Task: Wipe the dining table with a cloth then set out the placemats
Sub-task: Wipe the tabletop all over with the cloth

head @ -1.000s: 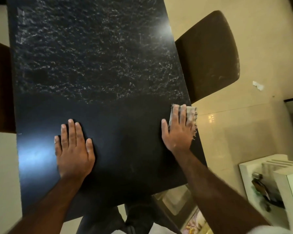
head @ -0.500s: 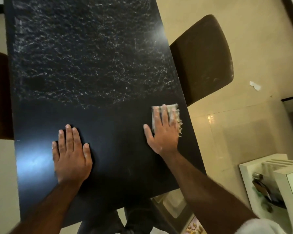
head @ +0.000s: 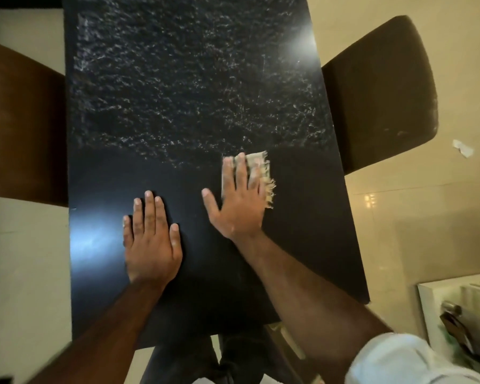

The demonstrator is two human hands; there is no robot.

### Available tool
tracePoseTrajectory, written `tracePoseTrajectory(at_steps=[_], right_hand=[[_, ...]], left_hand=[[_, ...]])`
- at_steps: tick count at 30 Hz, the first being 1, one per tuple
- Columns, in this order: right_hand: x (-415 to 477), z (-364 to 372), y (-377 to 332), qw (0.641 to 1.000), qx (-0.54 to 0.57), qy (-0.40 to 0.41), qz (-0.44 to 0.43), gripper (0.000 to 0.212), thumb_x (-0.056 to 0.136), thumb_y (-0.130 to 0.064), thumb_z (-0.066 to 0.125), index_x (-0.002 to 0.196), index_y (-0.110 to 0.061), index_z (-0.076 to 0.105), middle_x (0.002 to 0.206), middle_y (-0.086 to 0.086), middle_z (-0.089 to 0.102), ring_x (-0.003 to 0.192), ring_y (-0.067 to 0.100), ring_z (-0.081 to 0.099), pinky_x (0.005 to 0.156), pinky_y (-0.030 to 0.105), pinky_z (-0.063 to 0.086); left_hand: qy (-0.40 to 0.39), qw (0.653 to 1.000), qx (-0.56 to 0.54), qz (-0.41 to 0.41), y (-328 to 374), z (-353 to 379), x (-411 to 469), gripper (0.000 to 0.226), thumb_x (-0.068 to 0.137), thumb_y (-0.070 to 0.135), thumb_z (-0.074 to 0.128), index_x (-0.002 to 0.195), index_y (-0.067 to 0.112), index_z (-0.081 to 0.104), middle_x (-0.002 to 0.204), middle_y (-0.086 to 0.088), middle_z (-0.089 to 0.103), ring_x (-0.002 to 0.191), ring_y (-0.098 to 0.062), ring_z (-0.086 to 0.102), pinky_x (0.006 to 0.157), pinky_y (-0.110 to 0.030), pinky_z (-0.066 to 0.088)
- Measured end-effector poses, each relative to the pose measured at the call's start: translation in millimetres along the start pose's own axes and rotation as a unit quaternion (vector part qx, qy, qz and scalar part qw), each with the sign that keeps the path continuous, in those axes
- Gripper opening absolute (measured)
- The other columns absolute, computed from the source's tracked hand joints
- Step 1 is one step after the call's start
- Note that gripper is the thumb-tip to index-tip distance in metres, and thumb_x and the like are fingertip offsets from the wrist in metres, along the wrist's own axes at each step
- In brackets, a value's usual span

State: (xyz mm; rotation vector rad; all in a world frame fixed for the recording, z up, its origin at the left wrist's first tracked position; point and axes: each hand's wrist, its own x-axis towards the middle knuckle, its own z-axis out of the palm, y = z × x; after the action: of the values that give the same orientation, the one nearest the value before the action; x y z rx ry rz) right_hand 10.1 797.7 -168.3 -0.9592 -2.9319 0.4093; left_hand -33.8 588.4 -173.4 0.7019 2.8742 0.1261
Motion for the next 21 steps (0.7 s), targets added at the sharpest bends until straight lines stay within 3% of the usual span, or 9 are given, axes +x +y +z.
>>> tracePoseTrajectory(at_steps=[4, 8, 12, 18, 21], right_hand=[[-40, 3, 5, 0.999, 0.000, 0.012, -0.039, 0.083, 0.109, -0.068, 0.046, 0.176, -0.022, 0.032, 0.186, 0.009, 0.018, 0.172, 0.038, 0.011, 0.132, 0.060, 0.026], [-41, -9, 48, 0.995, -0.050, -0.026, 0.083, 0.084, 0.110, -0.069, 0.038, 0.178, -0.025, 0.020, 0.187, 0.009, 0.012, 0.170, 0.044, 0.013, 0.129, 0.067, 0.030], [1, -1, 27, 0.982, -0.045, 0.011, 0.182, 0.086, 0.109, -0.069, 0.038, 0.178, -0.020, 0.023, 0.185, 0.015, 0.017, 0.170, 0.050, 0.010, 0.130, 0.069, 0.025], [22, 30, -111, 0.998, 0.008, 0.012, 0.061, 0.085, 0.107, -0.071, 0.036, 0.176, -0.021, 0.032, 0.184, 0.011, 0.022, 0.170, 0.046, 0.015, 0.133, 0.061, 0.018], [1, 33, -131, 0.999, 0.029, -0.016, 0.012, 0.081, 0.108, -0.071, 0.034, 0.177, -0.028, 0.029, 0.187, 0.003, 0.015, 0.173, 0.038, 0.004, 0.137, 0.057, 0.013]], left_hand=[[-0.001, 1.000, -0.004, 0.000, -1, 1, 1, 0.074, 0.114, 0.046, 0.023, 0.178, 0.009, 0.010, 0.187, -0.009, -0.001, 0.173, -0.030, 0.000, 0.138, -0.059, 0.013], [-0.008, 1.000, -0.002, 0.000, -5, 3, 0, 0.075, 0.114, 0.047, 0.022, 0.178, 0.010, 0.007, 0.187, -0.010, -0.004, 0.173, -0.030, -0.002, 0.138, -0.059, 0.013], [-0.013, 1.000, -0.003, 0.002, -6, 4, 2, 0.075, 0.114, 0.047, 0.022, 0.178, 0.010, 0.005, 0.187, -0.010, -0.006, 0.173, -0.030, -0.004, 0.139, -0.059, 0.011], [-0.012, 1.000, -0.026, 0.008, -12, 5, 2, 0.080, 0.115, 0.051, 0.021, 0.176, 0.004, 0.000, 0.186, -0.017, -0.009, 0.173, -0.031, -0.005, 0.138, -0.059, 0.012], [-0.019, 0.998, -0.058, 0.032, -25, 5, 0, 0.088, 0.113, 0.054, 0.031, 0.176, 0.001, -0.001, 0.185, -0.020, -0.010, 0.173, -0.034, -0.006, 0.138, -0.060, 0.013]])
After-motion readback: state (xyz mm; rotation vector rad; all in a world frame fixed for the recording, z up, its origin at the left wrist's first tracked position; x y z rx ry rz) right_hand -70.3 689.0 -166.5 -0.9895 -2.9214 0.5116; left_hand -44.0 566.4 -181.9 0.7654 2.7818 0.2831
